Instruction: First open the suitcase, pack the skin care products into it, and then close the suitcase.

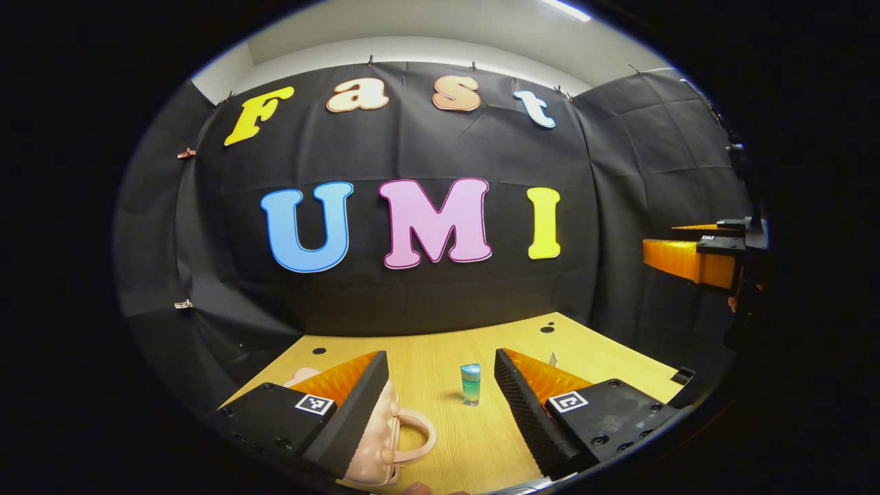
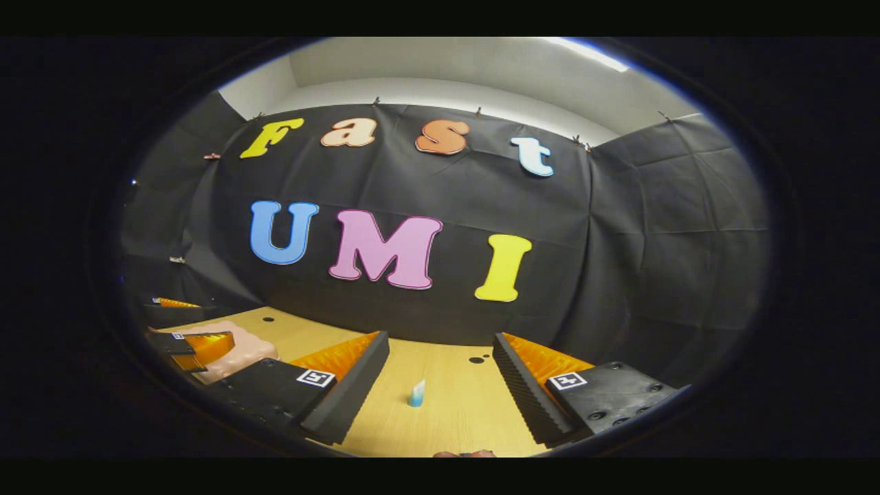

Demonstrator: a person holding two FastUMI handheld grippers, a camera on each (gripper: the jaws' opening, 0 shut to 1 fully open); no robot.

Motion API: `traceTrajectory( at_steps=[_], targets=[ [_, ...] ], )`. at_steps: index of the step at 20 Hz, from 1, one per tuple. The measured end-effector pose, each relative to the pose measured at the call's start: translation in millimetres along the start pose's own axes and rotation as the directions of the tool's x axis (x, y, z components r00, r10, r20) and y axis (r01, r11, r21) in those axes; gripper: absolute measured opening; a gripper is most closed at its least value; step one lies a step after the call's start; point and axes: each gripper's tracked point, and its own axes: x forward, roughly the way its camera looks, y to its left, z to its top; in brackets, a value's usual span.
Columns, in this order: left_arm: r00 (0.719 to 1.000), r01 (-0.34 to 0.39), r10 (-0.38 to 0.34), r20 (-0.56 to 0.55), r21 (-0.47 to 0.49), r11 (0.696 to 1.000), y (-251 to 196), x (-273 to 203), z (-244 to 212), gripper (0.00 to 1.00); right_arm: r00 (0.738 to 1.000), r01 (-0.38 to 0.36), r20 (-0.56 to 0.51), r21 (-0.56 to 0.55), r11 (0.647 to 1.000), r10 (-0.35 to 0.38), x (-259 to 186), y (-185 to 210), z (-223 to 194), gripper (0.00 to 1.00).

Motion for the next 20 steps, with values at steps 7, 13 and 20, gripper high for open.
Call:
traceTrajectory(
  at_steps=[7,13,20],
  targets=[
    [0.999,0.003,-0.003,-0.051,-0.002,1.000,0,6,-20,0.98,1.000,0.009,-0.010,-0.010,1.000,-0.009,1,2,-3,0.96],
    [0.982,0.038,-0.041,-0.185,-0.020,0.999,-7,33,-78,0.98,0.999,-0.043,-0.022,-0.024,0.999,0.042,-2,19,-14,0.96],
    [0.906,-0.033,0.019,-0.423,-0.026,0.999,-2,75,-155,0.98,0.995,-0.086,-0.051,-0.029,0.996,0.085,31,1,-41,0.96]
  ],
)
